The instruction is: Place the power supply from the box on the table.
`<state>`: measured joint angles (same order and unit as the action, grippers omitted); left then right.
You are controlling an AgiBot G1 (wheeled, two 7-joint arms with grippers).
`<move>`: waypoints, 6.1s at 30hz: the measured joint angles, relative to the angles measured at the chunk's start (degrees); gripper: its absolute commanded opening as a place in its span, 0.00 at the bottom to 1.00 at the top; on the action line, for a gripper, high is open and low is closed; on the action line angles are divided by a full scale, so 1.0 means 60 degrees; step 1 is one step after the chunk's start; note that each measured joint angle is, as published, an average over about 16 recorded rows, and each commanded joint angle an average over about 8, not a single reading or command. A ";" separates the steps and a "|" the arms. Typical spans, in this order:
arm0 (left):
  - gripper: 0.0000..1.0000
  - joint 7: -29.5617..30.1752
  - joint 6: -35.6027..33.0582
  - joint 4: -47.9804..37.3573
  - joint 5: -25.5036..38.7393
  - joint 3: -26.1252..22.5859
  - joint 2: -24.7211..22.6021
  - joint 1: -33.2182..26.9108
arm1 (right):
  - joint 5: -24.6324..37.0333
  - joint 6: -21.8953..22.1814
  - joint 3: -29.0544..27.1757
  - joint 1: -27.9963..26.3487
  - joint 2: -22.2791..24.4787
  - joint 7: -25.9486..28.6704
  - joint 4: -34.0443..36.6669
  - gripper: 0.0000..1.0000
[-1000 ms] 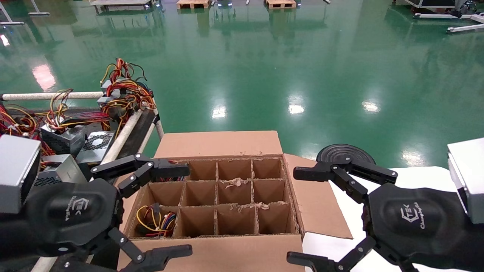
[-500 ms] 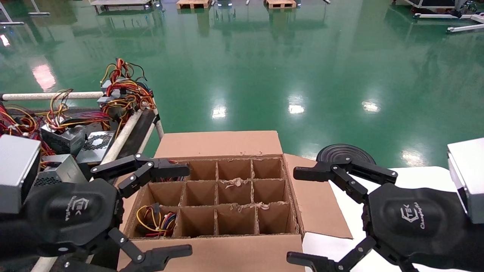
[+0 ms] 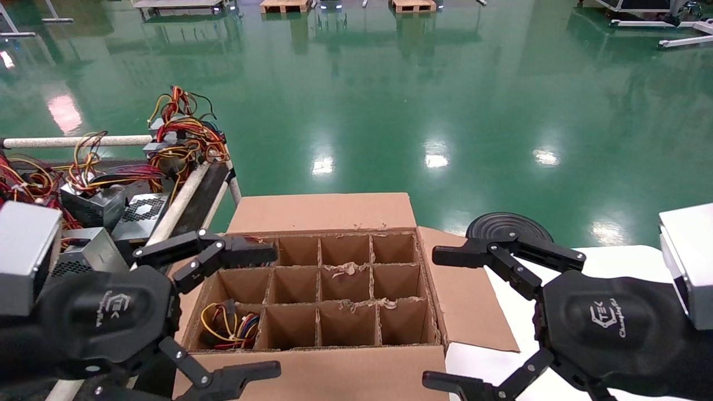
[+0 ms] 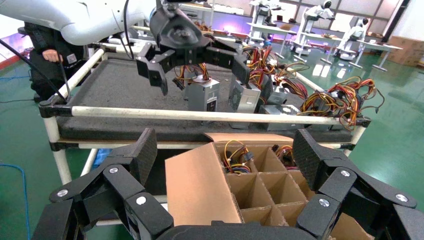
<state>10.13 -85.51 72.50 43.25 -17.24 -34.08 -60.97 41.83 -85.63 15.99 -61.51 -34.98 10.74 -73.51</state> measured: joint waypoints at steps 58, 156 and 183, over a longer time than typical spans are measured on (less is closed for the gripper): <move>1.00 -0.2045 -0.0834 -0.2822 0.5969 -0.5752 -0.0870 -0.5878 | 0.0000 0.0000 0.0000 0.0000 0.0000 0.0000 0.0000 0.00; 0.00 -0.5176 -0.0333 -0.6758 0.6193 -0.6450 -0.2726 -0.6484 | 0.0000 0.0000 0.0000 0.0000 0.0000 0.0000 0.0000 0.00; 0.00 -0.5468 -0.0511 -0.7165 0.6022 -0.6516 -0.2826 -0.6689 | 0.0000 0.0000 0.0000 0.0000 0.0000 0.0000 0.0000 0.00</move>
<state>-22.68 -88.58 29.51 79.38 -56.34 -51.04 -101.10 41.83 -85.63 15.99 -61.51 -34.98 10.74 -73.51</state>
